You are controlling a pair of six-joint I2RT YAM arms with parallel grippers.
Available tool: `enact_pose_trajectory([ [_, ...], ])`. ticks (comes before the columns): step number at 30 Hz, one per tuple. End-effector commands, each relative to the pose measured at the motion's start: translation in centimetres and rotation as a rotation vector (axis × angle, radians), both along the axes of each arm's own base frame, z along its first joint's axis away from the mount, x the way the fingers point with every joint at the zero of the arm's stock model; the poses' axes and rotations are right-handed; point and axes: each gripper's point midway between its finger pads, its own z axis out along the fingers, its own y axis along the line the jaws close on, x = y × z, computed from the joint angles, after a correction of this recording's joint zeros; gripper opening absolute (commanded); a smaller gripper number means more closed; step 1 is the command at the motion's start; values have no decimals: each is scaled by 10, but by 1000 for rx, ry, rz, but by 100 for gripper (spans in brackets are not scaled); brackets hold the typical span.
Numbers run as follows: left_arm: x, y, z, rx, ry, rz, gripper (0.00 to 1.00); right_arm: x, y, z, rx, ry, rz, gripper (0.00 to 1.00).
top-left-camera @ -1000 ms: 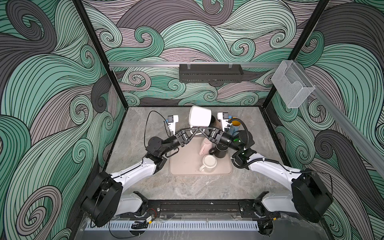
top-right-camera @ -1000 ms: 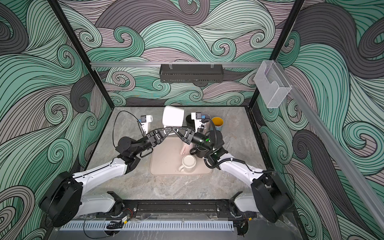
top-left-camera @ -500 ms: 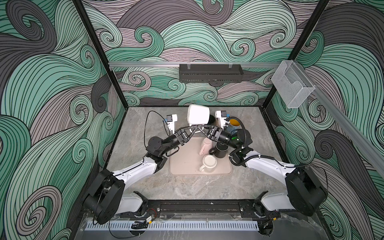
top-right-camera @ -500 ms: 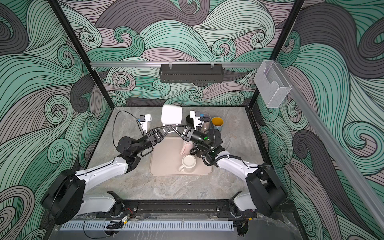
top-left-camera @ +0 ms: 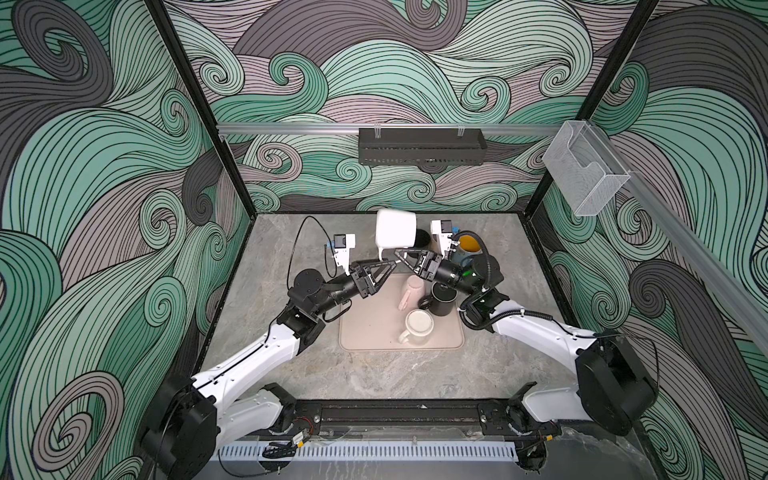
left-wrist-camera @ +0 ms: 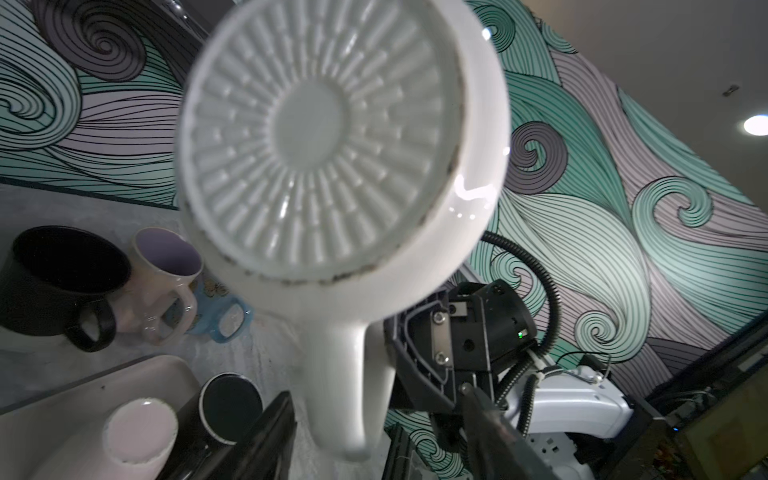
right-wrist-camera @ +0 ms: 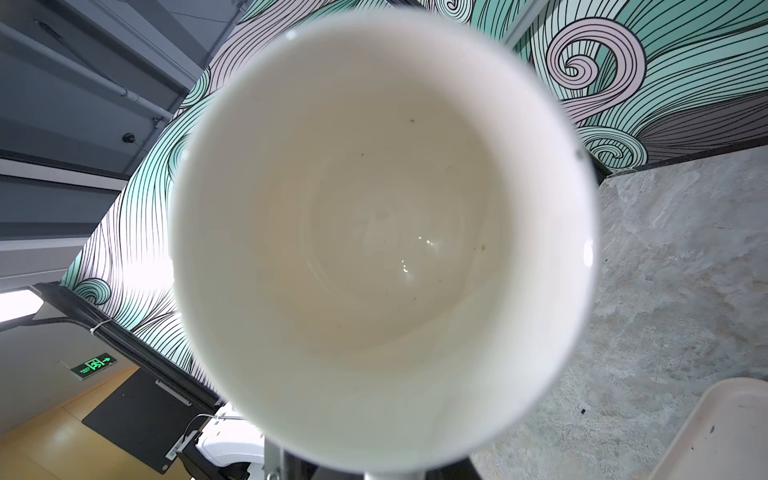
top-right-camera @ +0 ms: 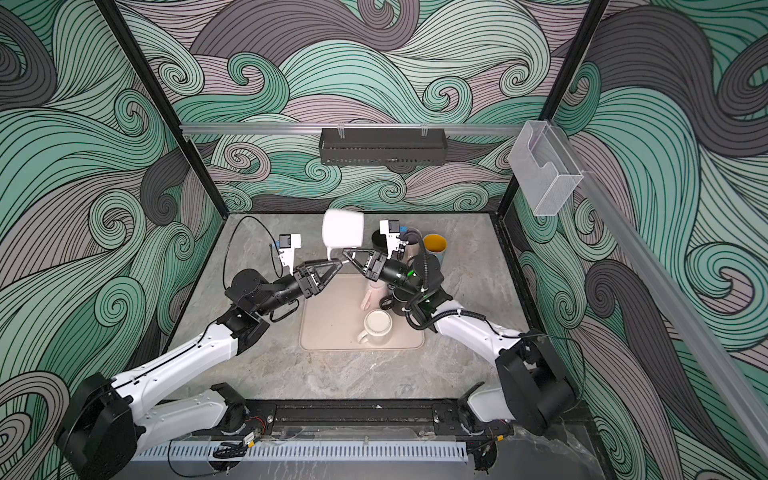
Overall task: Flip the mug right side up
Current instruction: 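Grasp the white mug's handle with the right gripper while the left gripper opens, then carry the white mug beyond the tray with the right gripper while the left draws back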
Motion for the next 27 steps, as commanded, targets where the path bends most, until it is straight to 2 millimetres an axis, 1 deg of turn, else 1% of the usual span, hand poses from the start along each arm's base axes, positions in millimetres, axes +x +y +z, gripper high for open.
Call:
enact_pose_trajectory([
  [1,12,17,-16,168,20,130,69,-10,-11,53,82,-151,-27,0],
  [4,15,32,-27,245,34,217,72,-1,-9,43,31,-99,-49,0],
  [7,23,57,-40,304,82,356,76,10,-11,30,-65,-36,-112,0],
  [10,25,69,-49,342,91,418,80,19,-17,23,-125,3,-182,0],
  [13,25,67,-63,427,111,396,85,28,-23,15,-184,37,-251,0],
  [16,18,53,-73,514,125,286,85,38,-26,4,-267,73,-310,0],
  [19,18,46,-81,533,141,252,85,50,-35,-6,-357,86,-415,0],
  [21,18,46,-84,541,145,250,84,61,-42,-18,-464,101,-499,0],
  [22,18,47,-85,543,143,254,84,65,-44,-28,-522,124,-521,0],
  [23,17,48,-86,545,141,258,84,71,-45,-31,-567,132,-542,0],
  [25,17,51,-87,547,136,271,83,80,-45,-46,-674,163,-563,0],
  [27,15,55,-89,549,133,286,83,88,-40,-60,-790,185,-572,0],
])
